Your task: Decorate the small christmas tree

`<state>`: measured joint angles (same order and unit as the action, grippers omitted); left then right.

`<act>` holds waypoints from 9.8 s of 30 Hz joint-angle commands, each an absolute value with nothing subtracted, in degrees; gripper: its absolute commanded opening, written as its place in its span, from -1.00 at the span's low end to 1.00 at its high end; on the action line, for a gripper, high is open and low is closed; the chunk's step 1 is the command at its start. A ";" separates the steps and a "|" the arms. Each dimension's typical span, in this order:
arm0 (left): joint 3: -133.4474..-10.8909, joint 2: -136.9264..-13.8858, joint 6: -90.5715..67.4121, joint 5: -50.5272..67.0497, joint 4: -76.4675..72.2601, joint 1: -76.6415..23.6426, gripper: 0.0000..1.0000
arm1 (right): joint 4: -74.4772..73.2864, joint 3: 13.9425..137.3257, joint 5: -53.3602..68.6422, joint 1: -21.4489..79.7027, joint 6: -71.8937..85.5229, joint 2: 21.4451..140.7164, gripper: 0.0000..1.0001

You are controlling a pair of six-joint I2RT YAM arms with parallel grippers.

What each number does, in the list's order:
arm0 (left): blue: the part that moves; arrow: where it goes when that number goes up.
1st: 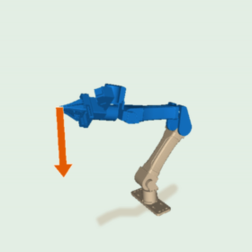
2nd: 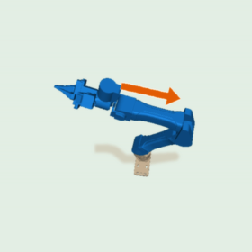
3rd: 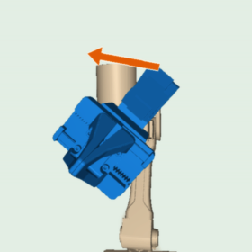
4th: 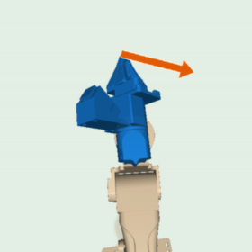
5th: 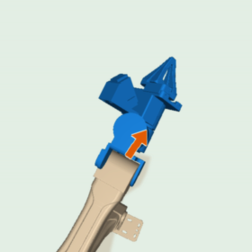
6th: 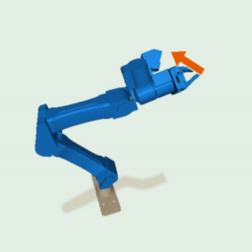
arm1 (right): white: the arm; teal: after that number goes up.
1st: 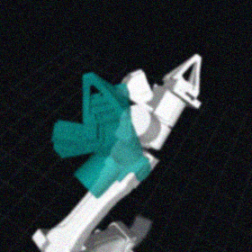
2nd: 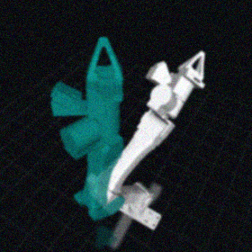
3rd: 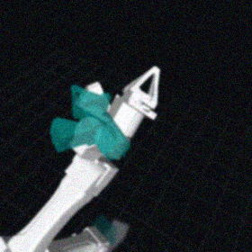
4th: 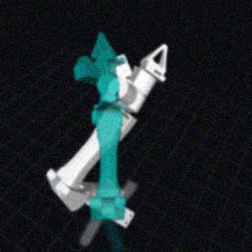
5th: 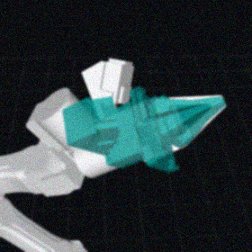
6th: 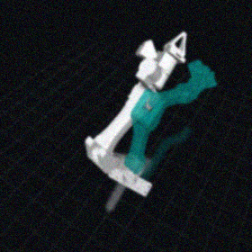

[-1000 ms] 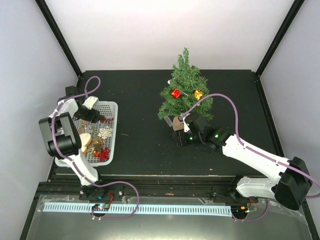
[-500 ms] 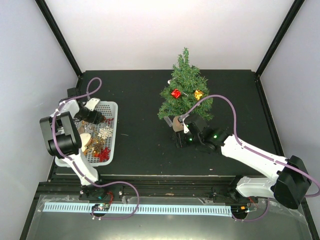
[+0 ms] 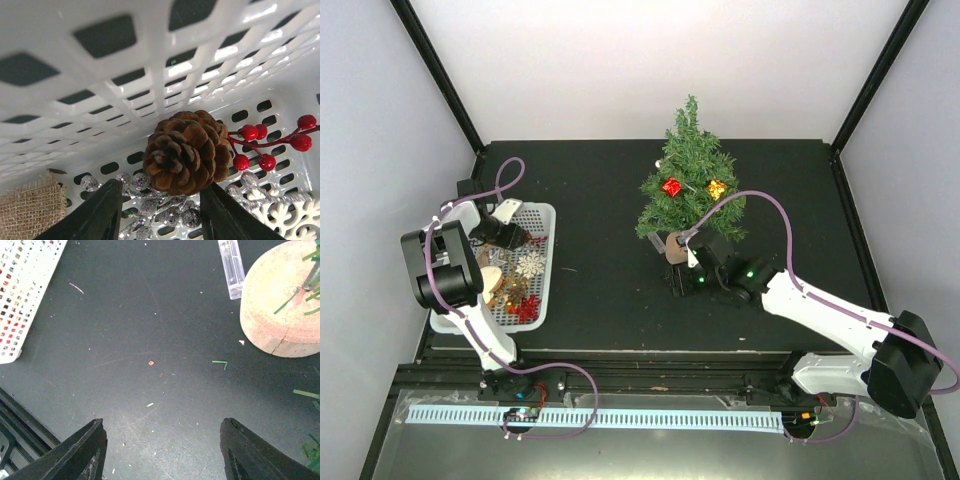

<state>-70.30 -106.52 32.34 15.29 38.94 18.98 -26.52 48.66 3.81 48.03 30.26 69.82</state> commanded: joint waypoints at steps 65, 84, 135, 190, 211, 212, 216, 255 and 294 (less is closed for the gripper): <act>-62.01 -93.12 48.02 7.93 40.28 13.62 -0.10 | -24.21 45.62 5.08 48.23 31.57 69.26 0.26; -66.08 -101.05 51.89 5.29 37.08 13.65 -0.16 | -23.73 45.22 5.19 48.32 31.64 69.98 0.26; -59.95 -101.78 50.73 3.99 31.40 13.45 -0.47 | -23.23 45.35 6.21 48.34 32.06 70.28 0.26; -66.00 -46.95 40.96 41.58 72.77 -0.61 -0.73 | -0.55 68.12 16.22 64.74 51.21 84.40 0.15; -65.48 -44.47 41.57 40.88 73.48 -0.65 -0.71 | 5.66 68.55 15.77 64.72 56.14 87.60 0.03; -65.55 -44.47 41.51 40.92 73.50 -0.69 -0.71 | 5.83 68.66 15.74 64.70 56.15 87.67 0.02; -65.73 -44.64 41.48 40.91 73.77 -0.69 -0.71 | 6.24 69.30 15.91 64.75 56.12 87.78 -0.01; -66.14 -44.16 39.70 39.17 72.78 -1.05 -0.40 | 11.77 66.71 15.70 64.85 55.94 86.04 -0.98; -64.25 -43.56 22.69 35.93 56.05 -1.05 0.83 | -36.64 86.98 -6.04 40.46 32.45 60.66 -0.98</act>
